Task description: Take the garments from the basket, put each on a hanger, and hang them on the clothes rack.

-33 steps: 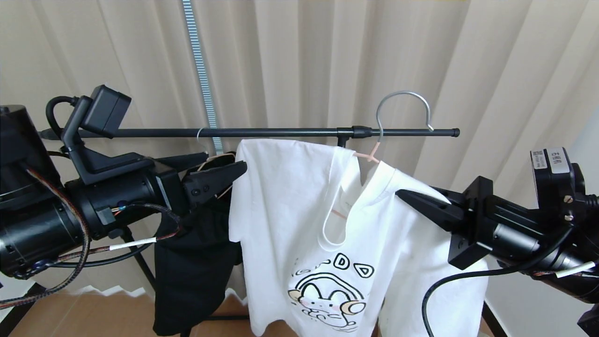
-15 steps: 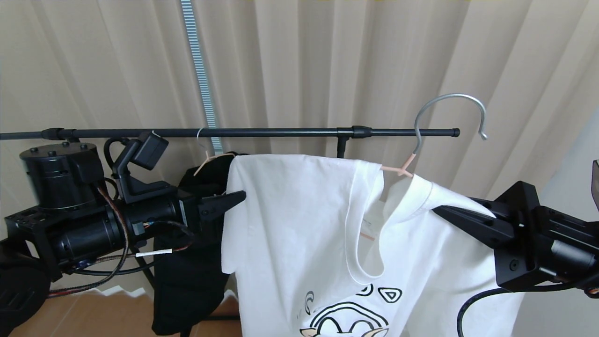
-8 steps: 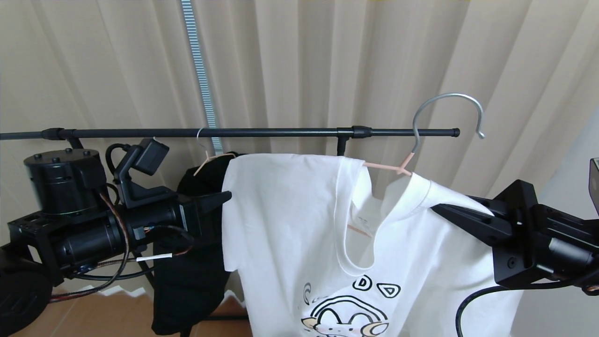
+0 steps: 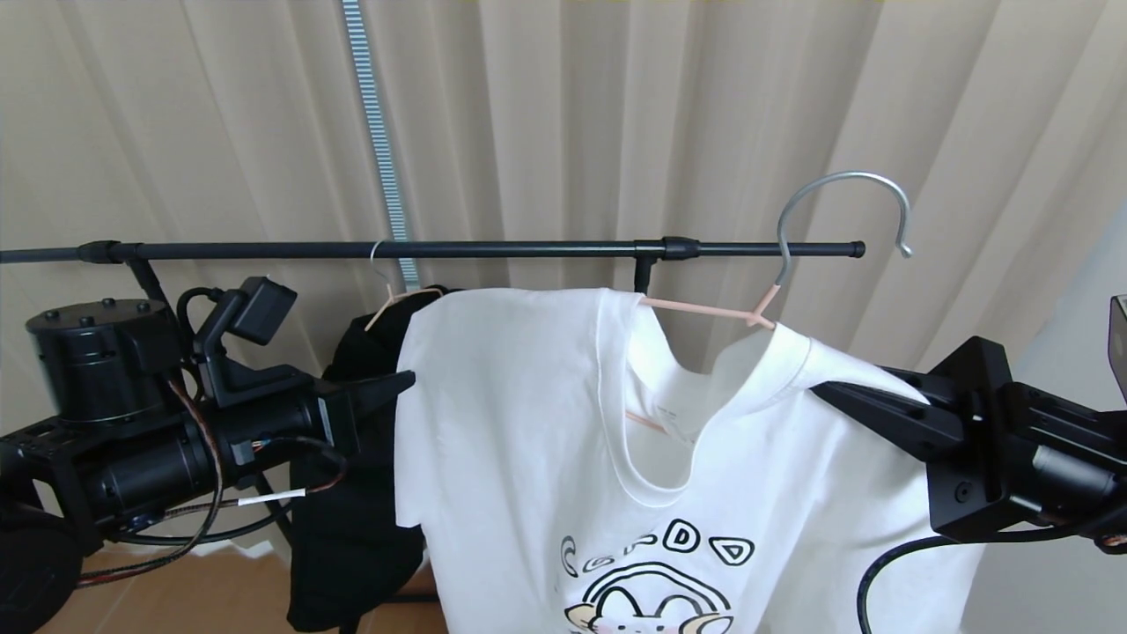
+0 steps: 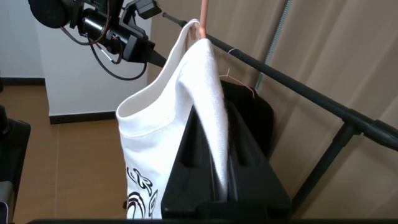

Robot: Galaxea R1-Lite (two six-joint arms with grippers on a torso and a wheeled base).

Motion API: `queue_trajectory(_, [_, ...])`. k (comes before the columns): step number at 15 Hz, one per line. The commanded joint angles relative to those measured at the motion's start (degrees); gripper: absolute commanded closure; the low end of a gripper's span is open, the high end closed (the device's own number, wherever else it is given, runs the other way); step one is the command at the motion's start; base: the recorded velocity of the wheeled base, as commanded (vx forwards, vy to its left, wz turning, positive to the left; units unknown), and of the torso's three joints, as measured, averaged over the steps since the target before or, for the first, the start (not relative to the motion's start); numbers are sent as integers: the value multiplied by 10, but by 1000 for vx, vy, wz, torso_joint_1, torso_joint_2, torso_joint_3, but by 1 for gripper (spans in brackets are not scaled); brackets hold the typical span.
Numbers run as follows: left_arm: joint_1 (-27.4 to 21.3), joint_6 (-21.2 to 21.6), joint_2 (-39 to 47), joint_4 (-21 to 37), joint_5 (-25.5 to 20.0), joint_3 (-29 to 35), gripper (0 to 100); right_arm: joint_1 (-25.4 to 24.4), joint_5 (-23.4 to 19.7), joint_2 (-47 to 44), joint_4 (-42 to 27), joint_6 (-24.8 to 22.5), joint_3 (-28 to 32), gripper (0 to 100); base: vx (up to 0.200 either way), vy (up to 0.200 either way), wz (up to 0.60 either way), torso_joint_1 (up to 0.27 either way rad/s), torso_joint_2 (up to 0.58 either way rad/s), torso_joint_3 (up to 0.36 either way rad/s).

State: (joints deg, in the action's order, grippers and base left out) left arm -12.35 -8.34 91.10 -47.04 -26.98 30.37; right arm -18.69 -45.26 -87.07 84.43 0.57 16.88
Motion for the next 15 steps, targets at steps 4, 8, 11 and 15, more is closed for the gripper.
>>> queue_trajectory(4, [8, 0, 0, 0, 0, -5, 100, 0, 0, 0, 0, 0, 0, 100, 0, 0, 0, 0, 0, 0])
queue_trajectory(8, [7, 1, -1, 0, 0, -6, 0, 0, 0, -1, 0, 0, 0, 100, 0, 0, 0, 0, 0, 0])
queue_trajectory(11, [1, 1, -14, -1, -1, -12, 0, 0, -1, 1, 0, 3, -1, 100, 0, 0, 0, 0, 0, 0])
queue_trajectory(15, [-2, -2, -71, -13, -33, -30, 0, 0, -1, -1, 0, 8, -2, 100, 0, 0, 0, 0, 0, 0])
